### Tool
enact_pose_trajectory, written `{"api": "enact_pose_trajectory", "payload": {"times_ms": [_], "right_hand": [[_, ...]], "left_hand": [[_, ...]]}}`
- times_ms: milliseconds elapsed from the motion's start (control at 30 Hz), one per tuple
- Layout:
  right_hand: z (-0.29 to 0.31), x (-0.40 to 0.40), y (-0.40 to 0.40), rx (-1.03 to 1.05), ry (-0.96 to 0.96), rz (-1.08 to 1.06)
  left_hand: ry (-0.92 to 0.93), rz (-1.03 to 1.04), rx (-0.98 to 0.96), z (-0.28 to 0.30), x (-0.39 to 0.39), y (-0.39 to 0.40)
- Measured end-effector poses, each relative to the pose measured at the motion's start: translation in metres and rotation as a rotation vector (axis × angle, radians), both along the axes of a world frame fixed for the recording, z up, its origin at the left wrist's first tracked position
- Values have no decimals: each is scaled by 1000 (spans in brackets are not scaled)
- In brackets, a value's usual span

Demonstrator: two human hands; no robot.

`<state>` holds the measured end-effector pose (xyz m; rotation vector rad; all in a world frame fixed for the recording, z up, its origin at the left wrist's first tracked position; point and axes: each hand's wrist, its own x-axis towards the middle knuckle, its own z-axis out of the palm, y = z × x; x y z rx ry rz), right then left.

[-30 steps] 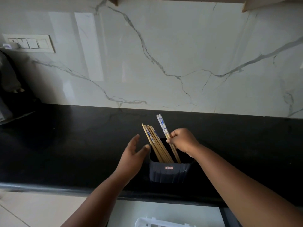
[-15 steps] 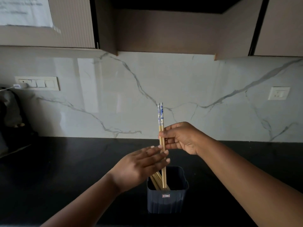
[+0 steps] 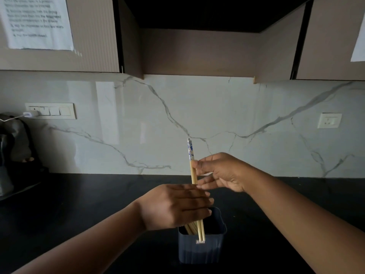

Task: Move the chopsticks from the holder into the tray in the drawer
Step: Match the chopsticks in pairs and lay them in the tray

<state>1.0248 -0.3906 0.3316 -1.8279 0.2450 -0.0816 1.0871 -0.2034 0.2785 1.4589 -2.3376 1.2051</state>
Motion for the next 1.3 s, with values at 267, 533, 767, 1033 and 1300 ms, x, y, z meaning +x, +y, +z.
{"api": "enact_pose_trajectory", "payload": {"times_ms": [267,533,767,1033,1300], "right_hand": [[11,-6,-19,-1459,-923,318],[-12,-6,-2,-1075,-885,336],[-22,7,17,-48,-185,303],[-98,5,21,298,232,196],[-136,12,6,333,248,133]], "left_hand": [[59,-9,-42,24,-13,7],[646,4,-137,42,-35,8],[1864,220,58,100,15,-10],[2254,476,333,-5,65,-38],[2194,445,260,-37,63,-50]]}}
